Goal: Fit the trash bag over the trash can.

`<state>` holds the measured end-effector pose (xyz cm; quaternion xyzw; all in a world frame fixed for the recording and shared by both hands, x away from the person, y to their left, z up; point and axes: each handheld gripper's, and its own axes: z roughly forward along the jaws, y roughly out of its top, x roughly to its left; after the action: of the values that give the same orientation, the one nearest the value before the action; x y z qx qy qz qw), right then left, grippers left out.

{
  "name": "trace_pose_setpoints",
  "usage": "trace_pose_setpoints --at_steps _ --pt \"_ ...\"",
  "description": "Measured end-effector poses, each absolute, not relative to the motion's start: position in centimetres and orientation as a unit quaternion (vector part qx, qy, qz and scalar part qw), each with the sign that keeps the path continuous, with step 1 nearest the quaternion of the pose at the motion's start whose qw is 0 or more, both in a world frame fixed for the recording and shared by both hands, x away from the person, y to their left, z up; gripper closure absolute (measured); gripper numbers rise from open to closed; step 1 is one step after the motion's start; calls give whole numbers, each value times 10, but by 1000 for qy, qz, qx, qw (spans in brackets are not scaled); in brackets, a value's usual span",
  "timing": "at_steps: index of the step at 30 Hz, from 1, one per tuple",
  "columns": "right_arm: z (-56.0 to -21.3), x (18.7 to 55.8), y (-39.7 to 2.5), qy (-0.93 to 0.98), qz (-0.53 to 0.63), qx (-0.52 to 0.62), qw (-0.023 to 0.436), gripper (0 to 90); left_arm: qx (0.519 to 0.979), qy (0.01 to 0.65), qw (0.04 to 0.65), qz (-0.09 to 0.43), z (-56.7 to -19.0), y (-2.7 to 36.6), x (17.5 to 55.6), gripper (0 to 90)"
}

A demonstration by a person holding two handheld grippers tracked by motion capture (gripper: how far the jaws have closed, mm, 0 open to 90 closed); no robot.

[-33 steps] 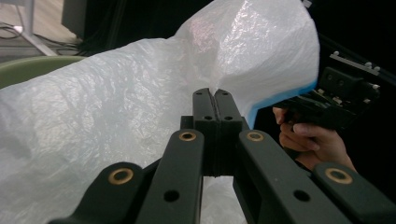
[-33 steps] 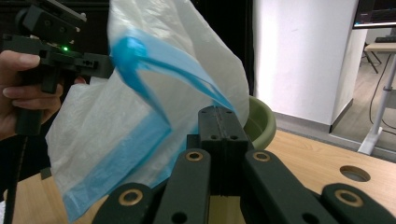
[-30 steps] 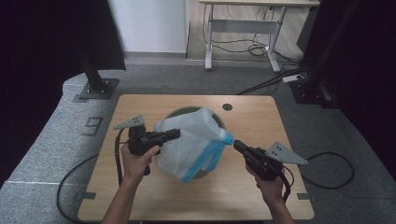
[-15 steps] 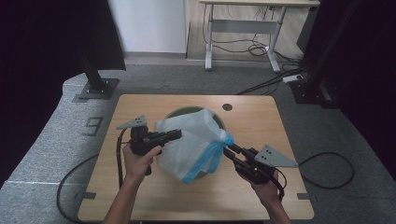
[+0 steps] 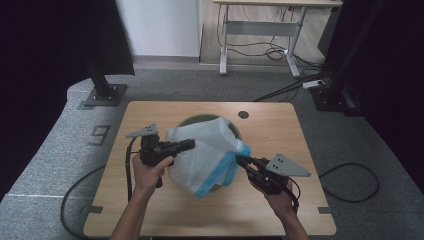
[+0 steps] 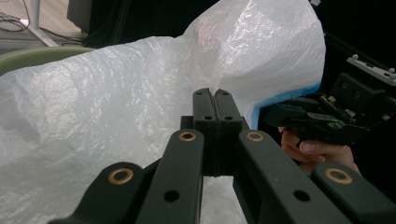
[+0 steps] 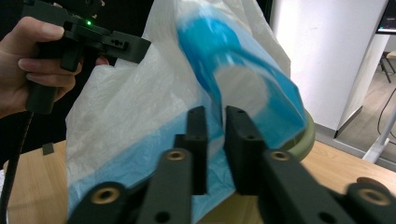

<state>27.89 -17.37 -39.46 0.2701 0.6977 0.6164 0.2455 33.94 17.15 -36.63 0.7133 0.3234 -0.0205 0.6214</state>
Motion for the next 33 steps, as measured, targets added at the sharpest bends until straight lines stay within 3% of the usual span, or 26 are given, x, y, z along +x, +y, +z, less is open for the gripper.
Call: trace_pose_setpoints --at_steps 4,22,33 --pt "-395 277 -178 693 620 265 254 885 712 325 622 -25 -367 173 341 898" --pt "-394 280 -184 690 619 272 258 885 716 319 620 -29 -367 173 340 898" --pt "-389 277 -182 683 634 265 247 749 719 322 616 -27 -367 168 341 897"
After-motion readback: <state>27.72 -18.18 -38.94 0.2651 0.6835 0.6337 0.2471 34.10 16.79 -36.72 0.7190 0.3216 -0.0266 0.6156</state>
